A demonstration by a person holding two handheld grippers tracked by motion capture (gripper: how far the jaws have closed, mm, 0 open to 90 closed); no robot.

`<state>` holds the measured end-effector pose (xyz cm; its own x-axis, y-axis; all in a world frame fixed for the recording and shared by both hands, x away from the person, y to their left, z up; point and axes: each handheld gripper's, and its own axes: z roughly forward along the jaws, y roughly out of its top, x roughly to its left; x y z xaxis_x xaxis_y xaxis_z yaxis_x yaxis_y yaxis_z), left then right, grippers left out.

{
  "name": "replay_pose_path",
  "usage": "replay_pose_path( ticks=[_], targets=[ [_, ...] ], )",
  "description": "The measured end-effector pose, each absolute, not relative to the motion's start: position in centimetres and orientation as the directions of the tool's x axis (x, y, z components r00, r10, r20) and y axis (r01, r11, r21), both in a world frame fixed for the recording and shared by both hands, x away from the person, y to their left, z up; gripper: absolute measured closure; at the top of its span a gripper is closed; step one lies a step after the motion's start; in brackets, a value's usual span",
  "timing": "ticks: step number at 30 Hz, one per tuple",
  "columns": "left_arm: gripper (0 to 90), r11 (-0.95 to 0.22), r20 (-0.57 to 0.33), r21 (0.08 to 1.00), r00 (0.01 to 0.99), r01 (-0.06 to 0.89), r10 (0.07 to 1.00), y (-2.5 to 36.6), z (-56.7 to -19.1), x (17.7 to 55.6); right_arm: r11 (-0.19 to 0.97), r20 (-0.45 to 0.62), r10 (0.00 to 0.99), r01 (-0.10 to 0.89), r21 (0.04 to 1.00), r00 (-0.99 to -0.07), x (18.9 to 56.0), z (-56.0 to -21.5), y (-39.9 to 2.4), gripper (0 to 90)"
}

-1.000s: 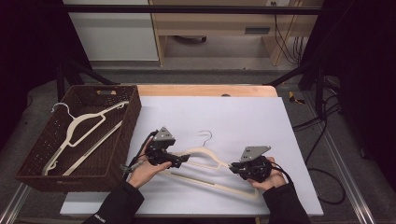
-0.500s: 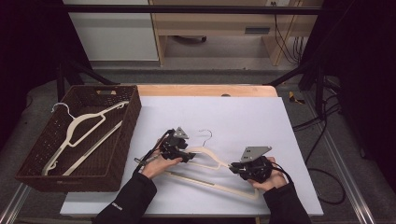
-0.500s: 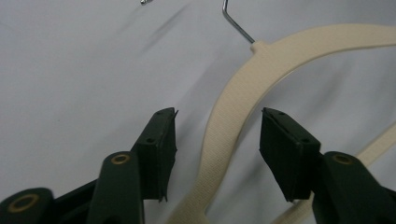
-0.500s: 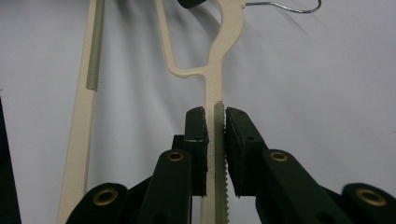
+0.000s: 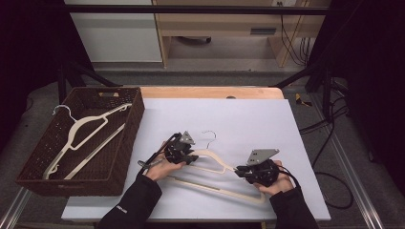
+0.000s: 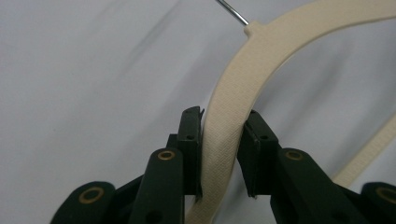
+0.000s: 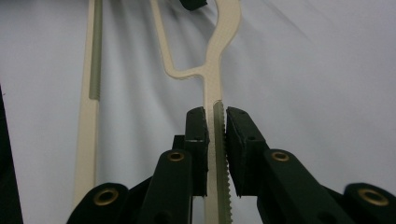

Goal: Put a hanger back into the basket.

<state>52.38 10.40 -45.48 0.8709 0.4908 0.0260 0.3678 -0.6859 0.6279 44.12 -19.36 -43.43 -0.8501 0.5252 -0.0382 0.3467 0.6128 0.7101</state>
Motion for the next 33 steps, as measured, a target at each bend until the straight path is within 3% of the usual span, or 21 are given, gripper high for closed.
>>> replay_pose_path(
  ticks=[10, 17, 20, 26, 33],
  targets=[
    [74.8, -0.697, 0.122, 0.663, 0.878, 0.275, 0.462, 11.0, -43.6, 49.4, 0.571, 0.026, 0.536, 0.385, 0.725, -0.844, 44.4, -44.1, -20.0, 77.1],
    [75.7, -0.705, 0.172, 0.667, 0.872, 0.240, 0.459, 11.4, -42.7, 47.8, 0.465, 0.073, 0.554, 0.381, 0.799, -0.829, 44.6, -42.7, -19.4, 50.5],
    [75.7, -0.696, 0.179, 0.679, 0.867, 0.234, 0.466, 11.5, -42.6, 47.2, 0.407, 0.108, 0.549, 0.377, 0.832, -0.829, 45.0, -41.5, -18.3, 46.4],
    [76.0, -0.693, 0.198, 0.688, 0.863, 0.215, 0.465, 11.8, -42.3, 46.1, 0.410, 0.153, 0.506, 0.393, 0.823, -0.849, 46.6, -40.8, -15.1, 47.7],
    [76.3, -0.681, 0.188, 0.701, 0.866, 0.213, 0.464, 12.1, -42.1, 45.4, 0.471, 0.179, 0.457, 0.408, 0.782, -0.871, 47.9, -41.8, -12.8, 61.5]
  ],
)
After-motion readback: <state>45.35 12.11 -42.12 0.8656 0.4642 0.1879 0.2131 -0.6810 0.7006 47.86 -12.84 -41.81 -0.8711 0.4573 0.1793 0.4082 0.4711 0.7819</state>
